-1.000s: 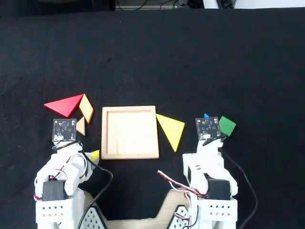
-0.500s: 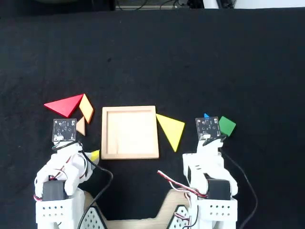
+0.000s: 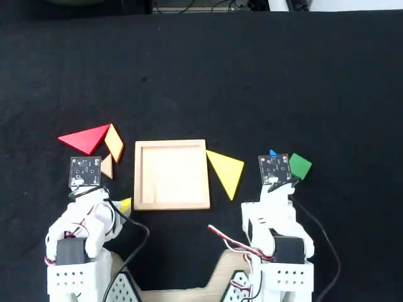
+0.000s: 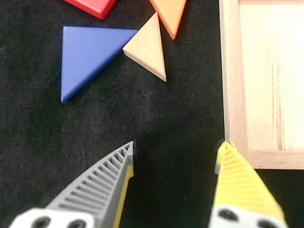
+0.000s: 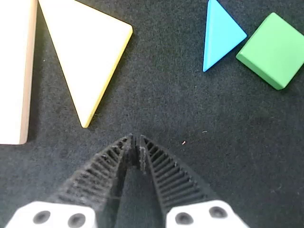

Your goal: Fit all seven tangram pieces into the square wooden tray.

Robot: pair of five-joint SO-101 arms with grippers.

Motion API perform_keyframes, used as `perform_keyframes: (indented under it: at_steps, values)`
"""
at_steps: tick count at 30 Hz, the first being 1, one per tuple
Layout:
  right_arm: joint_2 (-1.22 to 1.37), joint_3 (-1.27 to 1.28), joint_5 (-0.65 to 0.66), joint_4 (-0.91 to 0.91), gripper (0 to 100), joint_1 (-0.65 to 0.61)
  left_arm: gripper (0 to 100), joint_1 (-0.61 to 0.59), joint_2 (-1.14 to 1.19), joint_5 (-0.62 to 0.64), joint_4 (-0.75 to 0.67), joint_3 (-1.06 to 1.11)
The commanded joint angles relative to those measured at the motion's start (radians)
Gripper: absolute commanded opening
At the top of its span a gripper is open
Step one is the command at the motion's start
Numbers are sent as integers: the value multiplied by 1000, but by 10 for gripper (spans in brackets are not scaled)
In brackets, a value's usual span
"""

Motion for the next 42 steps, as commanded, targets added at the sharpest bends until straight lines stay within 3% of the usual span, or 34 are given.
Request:
perform_keyframes:
  at_steps: [1,32,38,42]
  values:
    - [-73,1,8,6,11,17,275,-8,-8,-6,2,19]
    - [-73,1,6,6,11,11,276,-4,-9,-6,-3,19]
    - [-76,1,6,-6,11,8,275,-4,-9,-6,-186,19]
    - [-76,1,9,-106,11,-14,275,-4,-9,-5,-299,19]
